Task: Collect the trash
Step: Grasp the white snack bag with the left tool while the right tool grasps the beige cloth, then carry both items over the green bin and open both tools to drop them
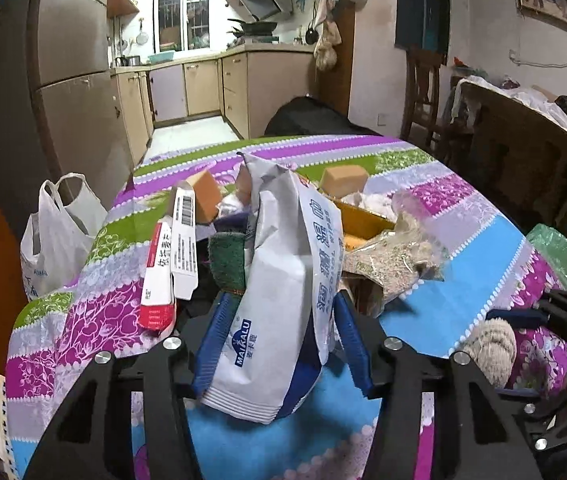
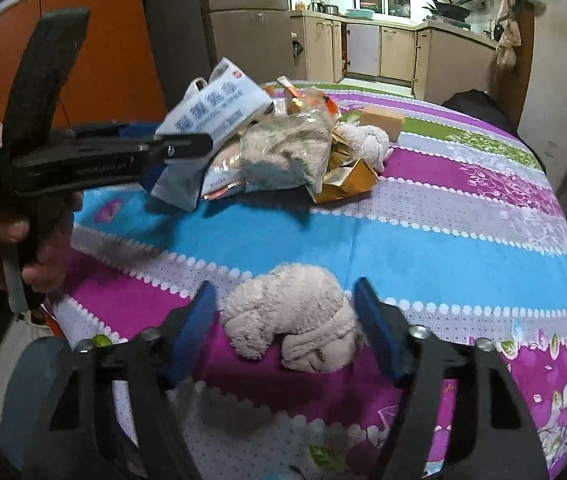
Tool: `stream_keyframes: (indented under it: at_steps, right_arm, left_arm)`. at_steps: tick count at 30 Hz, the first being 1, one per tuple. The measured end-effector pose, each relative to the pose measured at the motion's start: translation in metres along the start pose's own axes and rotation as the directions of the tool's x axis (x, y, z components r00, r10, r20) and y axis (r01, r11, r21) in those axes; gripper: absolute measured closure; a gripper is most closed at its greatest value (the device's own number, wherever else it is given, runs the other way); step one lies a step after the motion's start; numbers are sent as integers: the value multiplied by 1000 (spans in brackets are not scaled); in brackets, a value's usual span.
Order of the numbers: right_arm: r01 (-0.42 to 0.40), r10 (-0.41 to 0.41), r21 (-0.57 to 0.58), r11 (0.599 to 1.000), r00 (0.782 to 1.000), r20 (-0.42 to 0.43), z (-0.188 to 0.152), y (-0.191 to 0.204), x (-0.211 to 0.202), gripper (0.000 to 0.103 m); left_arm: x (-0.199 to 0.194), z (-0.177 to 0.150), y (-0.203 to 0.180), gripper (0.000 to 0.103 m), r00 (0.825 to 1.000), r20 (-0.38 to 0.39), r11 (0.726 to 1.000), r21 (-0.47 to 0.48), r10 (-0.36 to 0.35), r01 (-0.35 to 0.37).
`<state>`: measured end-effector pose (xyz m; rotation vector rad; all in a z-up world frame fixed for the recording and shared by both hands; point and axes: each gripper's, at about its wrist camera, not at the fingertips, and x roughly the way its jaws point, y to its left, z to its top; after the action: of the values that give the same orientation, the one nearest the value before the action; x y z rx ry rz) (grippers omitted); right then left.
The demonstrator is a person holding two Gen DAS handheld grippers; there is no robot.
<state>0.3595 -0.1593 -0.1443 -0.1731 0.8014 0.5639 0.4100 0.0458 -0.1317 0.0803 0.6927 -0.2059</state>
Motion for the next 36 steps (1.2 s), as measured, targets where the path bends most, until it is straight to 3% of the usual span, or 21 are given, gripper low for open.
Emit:
stream_keyframes:
  at_steps: [4,8,12,16,21,26,32,36]
  right_arm:
    - [12,-12,-1,1000,1000,-5,-1,3,-1,53]
    - [30,-30,-3,1000,999,22,-2,5,-6,58]
    - [47,-50,33,998,994,96,0,4,-30,59]
    - [97,-113,92,991,974,195,11,-6,-69,59]
    - [203,-251,192,960,927,279,31,-37,-136,59]
    - [301,-390,312,901,877,281,36,-87,-195,58]
    - [412,-524,413,813,826,208,27,-155,-246,58]
    - [443,-555,485,754,825,109,14,-209,-265,58]
  left_arm:
    - [0,-3,-8,62,1000,14,1000,12,11,-11]
    - [-10,-6,-9,67,999,39,1000,10,17,-17]
    - [-33,-4,-7,68,994,98,999,-9,39,-38]
    - [-67,3,-16,68,985,170,1000,-13,18,-16]
    - [-102,28,-68,68,969,236,997,45,-75,66]
    - [-110,59,-136,68,950,255,982,96,-181,161]
    - [-103,97,-229,68,924,201,943,151,-324,297]
    - [-89,118,-297,68,905,123,905,182,-408,384]
